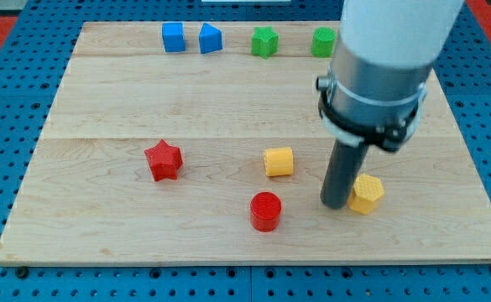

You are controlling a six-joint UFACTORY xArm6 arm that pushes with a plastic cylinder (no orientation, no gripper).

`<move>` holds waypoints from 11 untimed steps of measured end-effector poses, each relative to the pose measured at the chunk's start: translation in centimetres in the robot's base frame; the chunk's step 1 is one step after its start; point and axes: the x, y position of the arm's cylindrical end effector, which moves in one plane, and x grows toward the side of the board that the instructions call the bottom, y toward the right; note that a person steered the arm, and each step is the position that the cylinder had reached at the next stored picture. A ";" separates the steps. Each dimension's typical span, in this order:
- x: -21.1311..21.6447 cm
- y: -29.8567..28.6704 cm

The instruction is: Move the red circle left to the red star

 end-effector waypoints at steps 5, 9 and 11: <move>-5.6 9.6; 1.4 -7.7; -0.4 -17.1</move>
